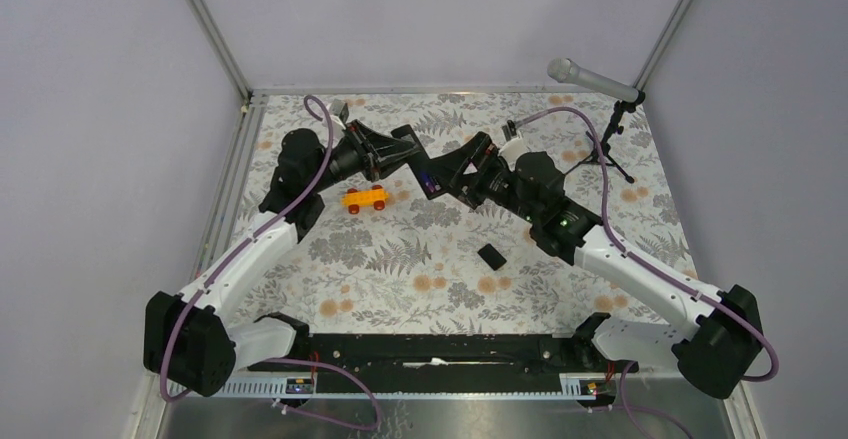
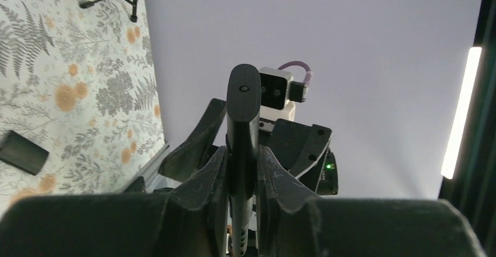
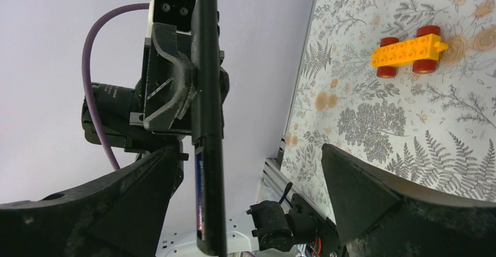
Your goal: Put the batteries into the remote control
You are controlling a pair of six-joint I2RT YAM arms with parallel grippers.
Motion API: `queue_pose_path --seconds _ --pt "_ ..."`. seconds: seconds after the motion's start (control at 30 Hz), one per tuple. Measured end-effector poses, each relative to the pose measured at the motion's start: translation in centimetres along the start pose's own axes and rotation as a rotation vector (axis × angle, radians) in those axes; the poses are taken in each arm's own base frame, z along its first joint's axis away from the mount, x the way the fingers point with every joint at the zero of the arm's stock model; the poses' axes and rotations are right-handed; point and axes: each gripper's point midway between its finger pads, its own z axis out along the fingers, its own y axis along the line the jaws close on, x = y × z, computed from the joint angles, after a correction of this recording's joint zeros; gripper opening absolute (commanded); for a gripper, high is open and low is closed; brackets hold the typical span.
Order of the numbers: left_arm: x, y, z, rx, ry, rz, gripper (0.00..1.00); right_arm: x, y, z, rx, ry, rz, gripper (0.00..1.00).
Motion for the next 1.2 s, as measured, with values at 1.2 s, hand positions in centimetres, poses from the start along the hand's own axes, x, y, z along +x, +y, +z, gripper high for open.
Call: queue_pose_path --seconds 1.2 --pt "-4.9 10.3 -5.2 -0.319 -0.088 0.213 0.0 3.3 -26.2 -10.3 0.803 0.776 -0.945 0.91"
